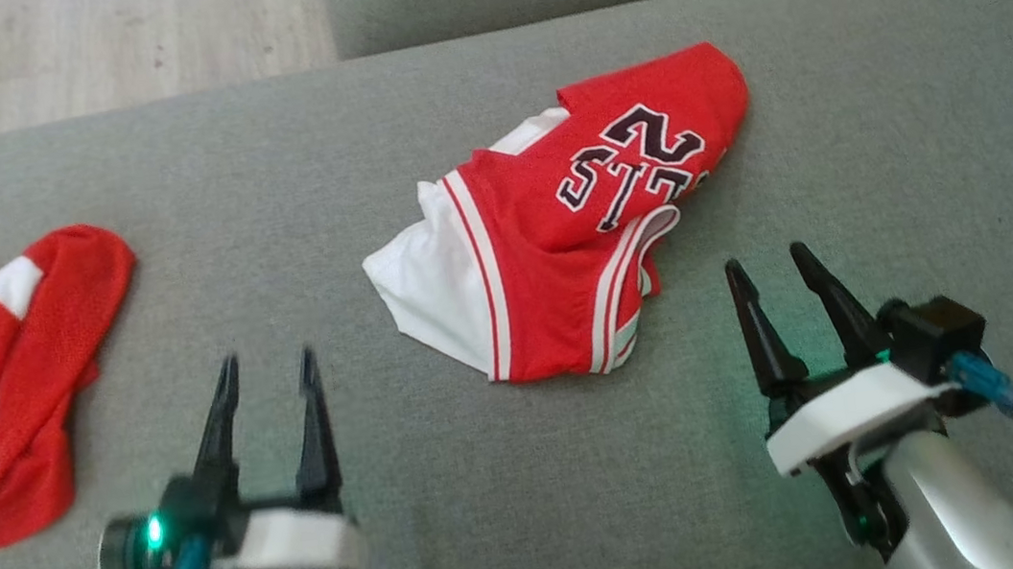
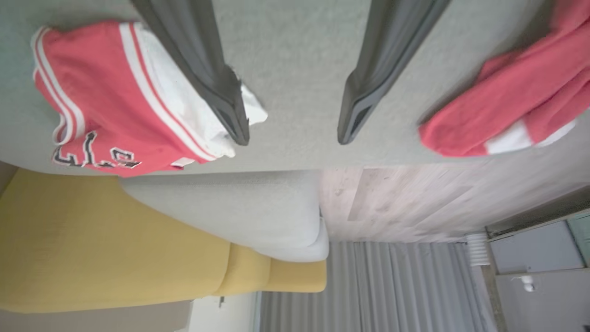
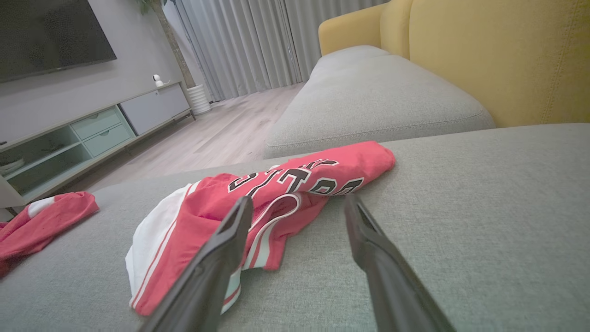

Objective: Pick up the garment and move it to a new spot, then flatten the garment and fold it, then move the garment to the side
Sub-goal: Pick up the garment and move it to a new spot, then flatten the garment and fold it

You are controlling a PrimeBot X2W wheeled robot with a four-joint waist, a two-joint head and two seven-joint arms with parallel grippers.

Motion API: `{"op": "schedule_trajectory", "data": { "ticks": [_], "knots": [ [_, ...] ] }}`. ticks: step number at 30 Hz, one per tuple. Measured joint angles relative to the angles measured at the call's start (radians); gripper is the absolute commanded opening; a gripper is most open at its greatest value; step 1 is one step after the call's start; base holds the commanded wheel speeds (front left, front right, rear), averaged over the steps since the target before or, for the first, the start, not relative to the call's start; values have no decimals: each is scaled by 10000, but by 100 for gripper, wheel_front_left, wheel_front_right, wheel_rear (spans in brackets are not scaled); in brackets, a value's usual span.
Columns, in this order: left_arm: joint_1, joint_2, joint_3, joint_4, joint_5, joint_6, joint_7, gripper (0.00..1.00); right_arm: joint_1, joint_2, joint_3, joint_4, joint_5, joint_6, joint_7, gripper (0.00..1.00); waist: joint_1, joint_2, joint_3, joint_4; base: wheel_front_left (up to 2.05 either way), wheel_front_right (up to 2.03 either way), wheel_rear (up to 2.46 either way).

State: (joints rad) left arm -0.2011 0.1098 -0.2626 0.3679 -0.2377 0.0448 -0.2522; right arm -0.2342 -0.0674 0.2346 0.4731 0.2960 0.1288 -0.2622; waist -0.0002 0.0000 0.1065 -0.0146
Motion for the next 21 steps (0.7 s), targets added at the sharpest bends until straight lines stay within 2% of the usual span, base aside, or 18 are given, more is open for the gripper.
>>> {"op": "schedule_trajectory", "data": {
  "ticks": [4,7,12,17,21],
  "knots": [
    [1201,-171,654,-556,297,-15,0,100,361,2,-136,-8,-82,0,0,100,0,0,-268,153,0,0,0],
    [1857,-274,790,-631,573,-255,0,100,637,2,-153,40,-86,0,0,100,0,0,-393,251,0,0,0],
    [2247,-500,1045,-644,738,-487,0,100,796,-2,184,278,-244,0,2,100,0,0,-448,489,0,0,0],
    [2175,-571,941,-633,802,-646,0,100,398,-17,1442,788,-240,0,42,100,1,0,-268,956,0,0,0],
    [1853,-575,385,-573,456,-619,0,100,-1005,-21,2606,1298,-98,0,222,100,2,0,-16,1555,0,0,0]
  ]
}}
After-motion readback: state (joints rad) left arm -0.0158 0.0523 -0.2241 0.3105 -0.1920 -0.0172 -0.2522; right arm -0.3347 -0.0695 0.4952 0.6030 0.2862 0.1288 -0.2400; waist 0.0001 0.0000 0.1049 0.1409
